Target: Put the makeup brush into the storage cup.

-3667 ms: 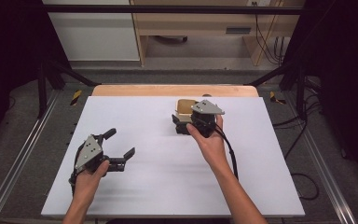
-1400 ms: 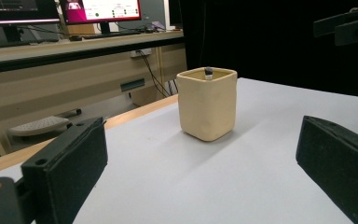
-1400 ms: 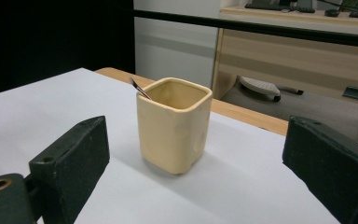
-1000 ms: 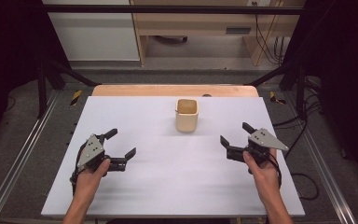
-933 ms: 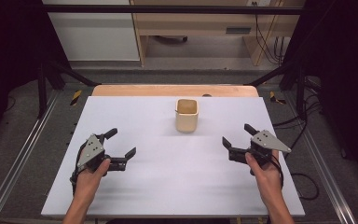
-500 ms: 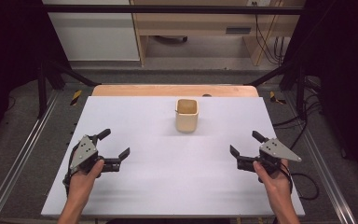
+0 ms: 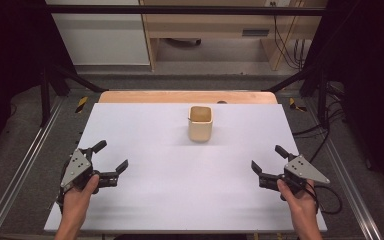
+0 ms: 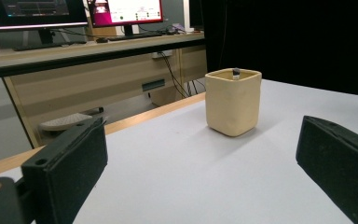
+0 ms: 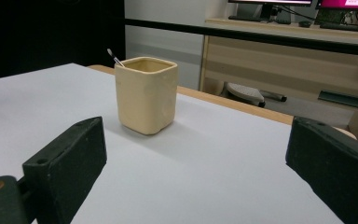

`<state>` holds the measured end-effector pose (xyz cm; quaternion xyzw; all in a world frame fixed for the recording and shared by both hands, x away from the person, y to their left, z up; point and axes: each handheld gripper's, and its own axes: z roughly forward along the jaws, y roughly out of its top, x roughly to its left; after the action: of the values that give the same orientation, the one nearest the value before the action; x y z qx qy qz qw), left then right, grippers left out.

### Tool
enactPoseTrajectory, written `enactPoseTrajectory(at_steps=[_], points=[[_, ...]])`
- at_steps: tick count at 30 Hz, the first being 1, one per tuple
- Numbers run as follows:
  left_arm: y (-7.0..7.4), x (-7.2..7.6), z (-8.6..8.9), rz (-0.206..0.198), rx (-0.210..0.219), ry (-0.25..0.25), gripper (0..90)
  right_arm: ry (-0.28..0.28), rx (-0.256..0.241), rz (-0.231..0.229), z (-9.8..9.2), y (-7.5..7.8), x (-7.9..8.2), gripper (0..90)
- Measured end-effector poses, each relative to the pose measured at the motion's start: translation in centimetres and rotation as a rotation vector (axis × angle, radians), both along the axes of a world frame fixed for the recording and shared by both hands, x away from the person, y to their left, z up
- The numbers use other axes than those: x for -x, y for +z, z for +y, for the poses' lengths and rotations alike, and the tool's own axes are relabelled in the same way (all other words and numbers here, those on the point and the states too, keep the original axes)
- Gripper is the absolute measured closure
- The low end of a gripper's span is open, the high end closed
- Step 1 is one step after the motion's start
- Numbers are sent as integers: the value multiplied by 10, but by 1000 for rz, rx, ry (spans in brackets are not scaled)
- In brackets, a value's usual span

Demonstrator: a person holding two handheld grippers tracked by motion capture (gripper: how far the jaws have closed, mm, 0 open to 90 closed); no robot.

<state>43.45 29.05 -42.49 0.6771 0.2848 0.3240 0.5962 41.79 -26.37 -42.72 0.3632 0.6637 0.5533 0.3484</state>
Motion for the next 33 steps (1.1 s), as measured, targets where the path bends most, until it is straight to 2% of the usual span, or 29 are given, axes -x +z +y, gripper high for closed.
enactPoseTrajectory(at_steps=[17, 33], points=[[-10, 5, 7, -4, 25, 16, 18, -8, -12, -12, -2, -23, 7, 34], [-20, 8, 10, -5, 30, 21, 18, 9, -6, -19, 7, -32, 7, 34]])
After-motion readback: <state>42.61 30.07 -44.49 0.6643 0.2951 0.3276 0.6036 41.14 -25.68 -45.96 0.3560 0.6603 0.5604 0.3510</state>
